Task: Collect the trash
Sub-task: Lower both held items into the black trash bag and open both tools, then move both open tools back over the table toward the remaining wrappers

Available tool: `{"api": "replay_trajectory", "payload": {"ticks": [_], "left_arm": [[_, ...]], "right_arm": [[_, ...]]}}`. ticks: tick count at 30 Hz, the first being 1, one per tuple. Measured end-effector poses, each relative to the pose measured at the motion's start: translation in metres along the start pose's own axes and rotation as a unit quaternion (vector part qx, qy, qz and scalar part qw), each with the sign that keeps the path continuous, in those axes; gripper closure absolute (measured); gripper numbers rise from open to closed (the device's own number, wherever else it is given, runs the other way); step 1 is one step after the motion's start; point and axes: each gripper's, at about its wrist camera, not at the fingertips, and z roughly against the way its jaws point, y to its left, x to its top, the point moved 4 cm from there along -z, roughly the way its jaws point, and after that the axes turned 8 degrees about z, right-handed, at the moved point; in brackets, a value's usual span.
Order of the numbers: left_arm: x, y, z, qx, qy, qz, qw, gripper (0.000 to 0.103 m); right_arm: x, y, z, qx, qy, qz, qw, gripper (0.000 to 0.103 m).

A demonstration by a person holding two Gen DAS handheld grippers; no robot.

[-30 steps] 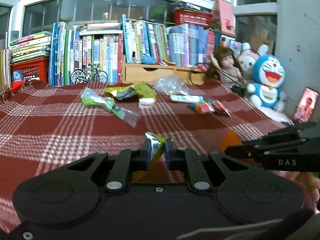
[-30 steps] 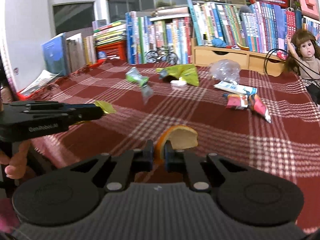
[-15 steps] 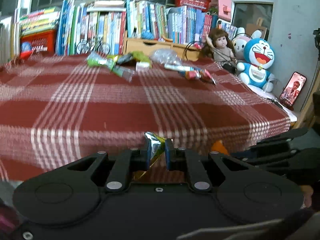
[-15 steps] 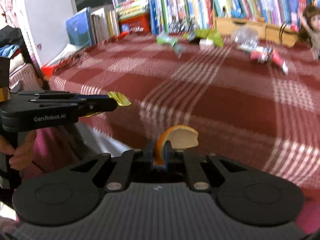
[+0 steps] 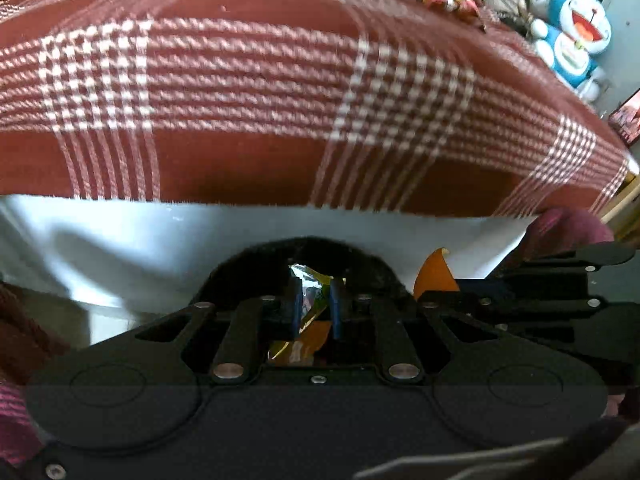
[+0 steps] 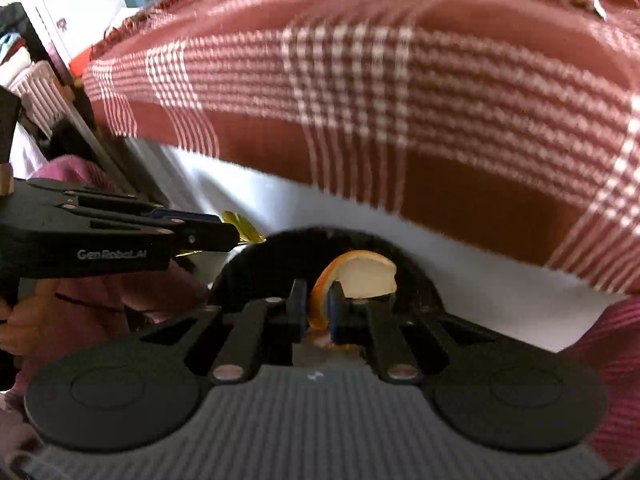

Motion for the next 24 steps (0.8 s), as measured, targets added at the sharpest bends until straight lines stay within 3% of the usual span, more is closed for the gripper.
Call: {"api": "replay_trajectory", "payload": {"ticks": [7, 9, 11, 12, 13, 14, 16, 20, 24], "left_arm": [[-0.004, -0.001, -0.004, 0.003, 0.009, -0.017, 0.9998, 0.088], [-0.001, -0.003, -0.006, 0.005, 0.012, -0.019, 0.9997, 0.085], [0.000, -0.003, -0.007, 0.013, 0.012, -0.019, 0.9997, 0.072], [0.000, -0.003, -0.006, 0.016, 0.013, -0.020, 0.9996, 0.065], [0.001, -0.004, -0.007, 0.019, 0.014, -0.020, 0.9995, 0.052], [0.002, -0.003, -0.006, 0.021, 0.012, -0.019, 0.9995, 0.046], [0.005, -0.003, -0.004, 0.023, 0.006, -0.017, 0.9996, 0.043], [0.014, 0.001, 0.002, 0.030, -0.011, -0.018, 0.9993, 0.028], [0.028, 0.003, 0.011, 0.035, -0.037, -0.024, 0.9984, 0.023]], "right_arm": [[-0.002, 0.000, -0.003, 0.007, 0.009, 0.000, 1.000, 0.087], [-0.001, 0.000, -0.003, 0.007, 0.008, 0.001, 1.000, 0.082], [0.000, 0.000, -0.002, 0.006, 0.003, 0.002, 1.000, 0.077], [0.002, 0.001, -0.002, 0.006, 0.002, 0.002, 1.000, 0.062], [0.002, 0.001, -0.001, 0.006, 0.001, 0.002, 1.000, 0.061], [0.001, 0.000, 0.000, 0.005, -0.001, 0.001, 1.000, 0.058], [0.003, -0.002, 0.001, 0.004, -0.004, -0.001, 1.000, 0.056], [0.009, -0.006, 0.007, -0.003, -0.019, -0.004, 1.000, 0.051], [0.022, -0.013, 0.017, -0.015, -0.042, -0.007, 0.999, 0.046]]}}
